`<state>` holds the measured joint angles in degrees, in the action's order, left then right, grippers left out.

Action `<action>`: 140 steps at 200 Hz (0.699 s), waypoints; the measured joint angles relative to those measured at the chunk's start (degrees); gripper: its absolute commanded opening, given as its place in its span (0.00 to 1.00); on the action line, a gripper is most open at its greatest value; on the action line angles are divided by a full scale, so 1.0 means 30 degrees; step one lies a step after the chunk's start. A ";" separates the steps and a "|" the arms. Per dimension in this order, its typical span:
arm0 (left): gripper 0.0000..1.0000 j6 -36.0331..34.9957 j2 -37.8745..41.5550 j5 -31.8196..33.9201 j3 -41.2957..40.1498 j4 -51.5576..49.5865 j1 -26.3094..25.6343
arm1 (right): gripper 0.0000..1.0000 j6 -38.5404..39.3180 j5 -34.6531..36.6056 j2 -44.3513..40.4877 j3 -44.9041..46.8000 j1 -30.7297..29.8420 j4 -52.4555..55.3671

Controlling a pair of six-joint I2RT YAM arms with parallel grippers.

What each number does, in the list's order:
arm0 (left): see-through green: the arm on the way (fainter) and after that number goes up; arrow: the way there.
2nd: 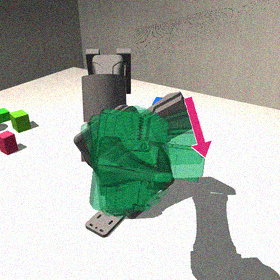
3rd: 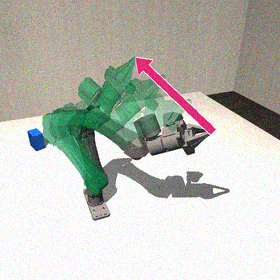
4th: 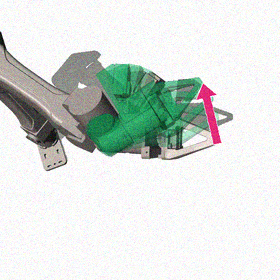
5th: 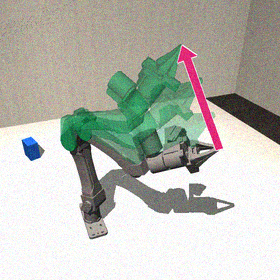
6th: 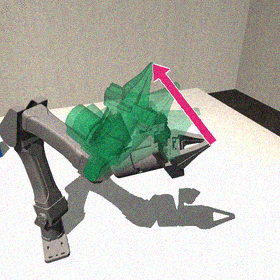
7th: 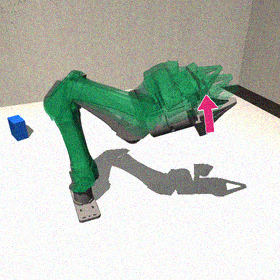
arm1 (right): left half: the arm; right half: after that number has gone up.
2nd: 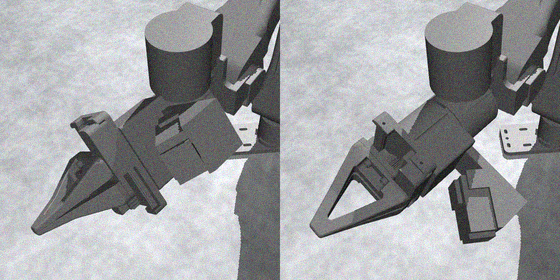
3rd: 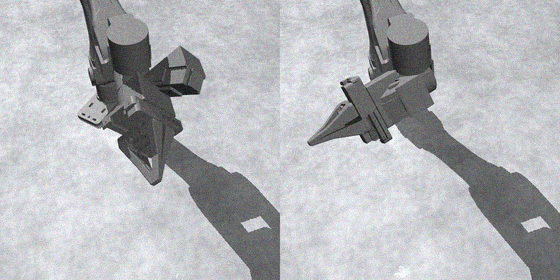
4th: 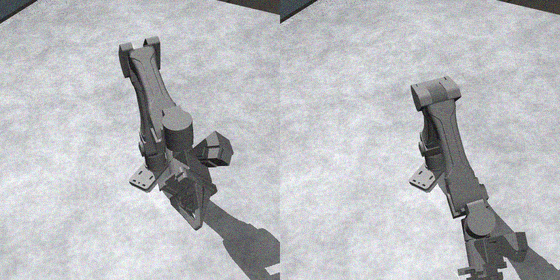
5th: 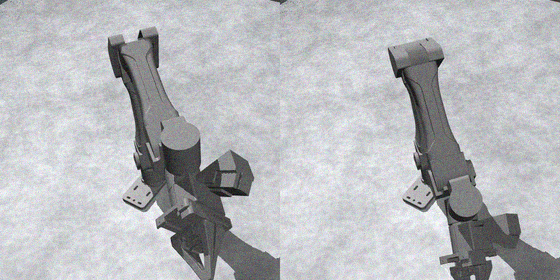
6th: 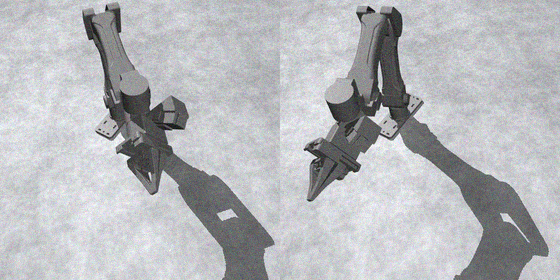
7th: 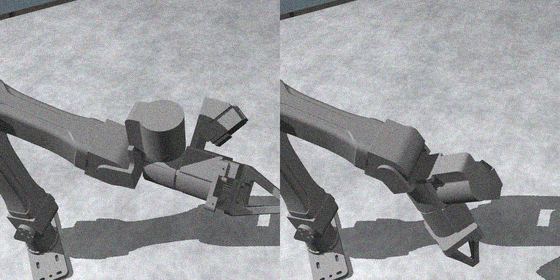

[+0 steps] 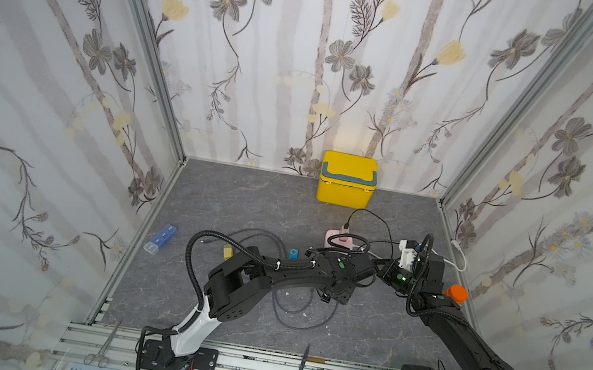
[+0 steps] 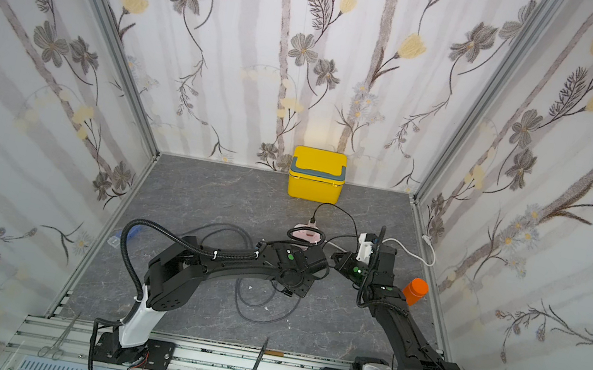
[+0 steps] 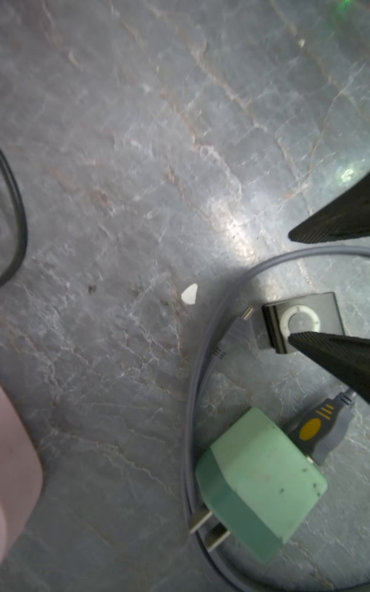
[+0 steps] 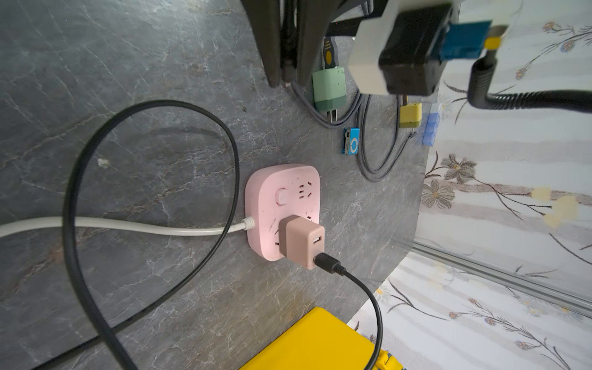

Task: Charge mp3
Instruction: Pick up the MP3 player from the center of the board.

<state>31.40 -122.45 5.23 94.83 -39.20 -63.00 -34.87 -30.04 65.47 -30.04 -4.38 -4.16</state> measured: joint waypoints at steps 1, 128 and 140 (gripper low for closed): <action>0.49 0.0036 -0.0022 0.0036 0.0007 -0.0022 0.0000 | 0.00 0.0000 0.0000 0.0000 0.0000 0.0000 0.0000; 0.50 0.1479 0.0342 0.0758 -0.1370 -0.0401 0.0342 | 0.00 0.0357 -0.0080 -0.0022 0.0277 0.0087 0.0138; 0.50 0.1515 0.0379 0.0707 -0.1464 -0.0350 0.0503 | 0.00 0.0350 -0.0080 0.0095 0.0270 0.0087 0.0138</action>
<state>35.94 -121.32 7.35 90.43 -40.25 -61.49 -33.82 -30.28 65.76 -29.23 -4.12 -3.75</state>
